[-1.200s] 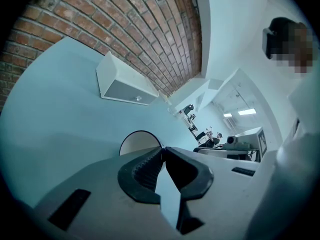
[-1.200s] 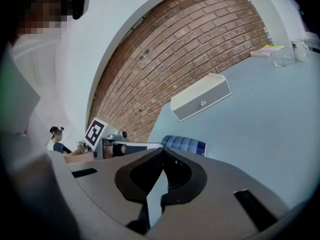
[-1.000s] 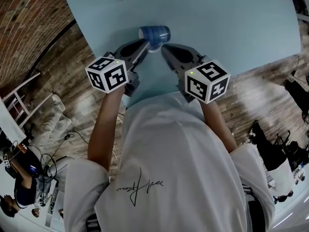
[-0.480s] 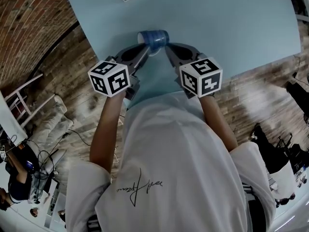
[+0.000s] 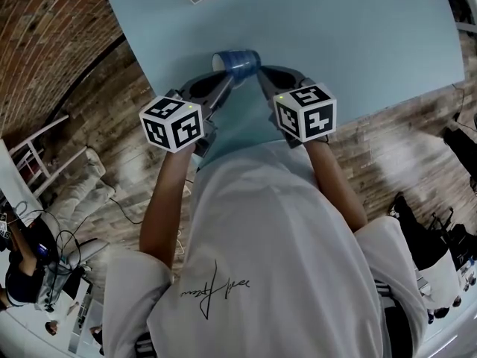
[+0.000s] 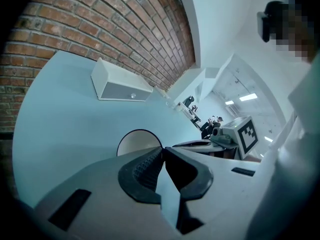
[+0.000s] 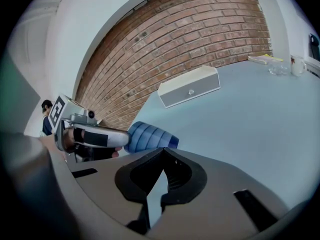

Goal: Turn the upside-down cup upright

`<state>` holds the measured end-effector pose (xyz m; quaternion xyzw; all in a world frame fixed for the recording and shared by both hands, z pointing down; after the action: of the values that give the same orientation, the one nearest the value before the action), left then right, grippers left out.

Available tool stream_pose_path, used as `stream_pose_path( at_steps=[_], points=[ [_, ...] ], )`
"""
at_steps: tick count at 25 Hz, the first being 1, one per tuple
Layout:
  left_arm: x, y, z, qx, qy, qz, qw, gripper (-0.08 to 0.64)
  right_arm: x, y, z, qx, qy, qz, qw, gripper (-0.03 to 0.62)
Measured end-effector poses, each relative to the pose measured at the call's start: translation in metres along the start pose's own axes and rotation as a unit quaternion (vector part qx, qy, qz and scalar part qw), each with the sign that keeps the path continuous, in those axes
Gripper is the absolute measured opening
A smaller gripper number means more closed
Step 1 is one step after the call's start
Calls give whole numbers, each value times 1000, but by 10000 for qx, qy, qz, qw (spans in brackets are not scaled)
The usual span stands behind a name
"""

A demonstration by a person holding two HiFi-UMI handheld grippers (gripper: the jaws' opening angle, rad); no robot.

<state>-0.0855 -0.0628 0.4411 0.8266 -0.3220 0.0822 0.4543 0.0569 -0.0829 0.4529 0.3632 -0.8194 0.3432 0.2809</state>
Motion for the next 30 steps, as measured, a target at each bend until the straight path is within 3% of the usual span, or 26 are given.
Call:
stream_pose_path(
  at_steps=[30],
  points=[
    [6, -7, 3, 85, 41, -17, 10000, 28, 8, -5, -5, 109, 138, 62, 9998, 20]
  ],
)
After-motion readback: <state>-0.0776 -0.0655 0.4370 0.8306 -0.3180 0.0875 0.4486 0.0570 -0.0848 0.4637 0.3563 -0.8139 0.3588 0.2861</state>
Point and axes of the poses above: the fingertips, and each gripper's own axes: x forward along the fingers, y to its left, z out of its top, the point moved 6 cm from there along -x, backward along the fingers, and after that the axes turned 4 degrees about -z, right-handed, at the moved point
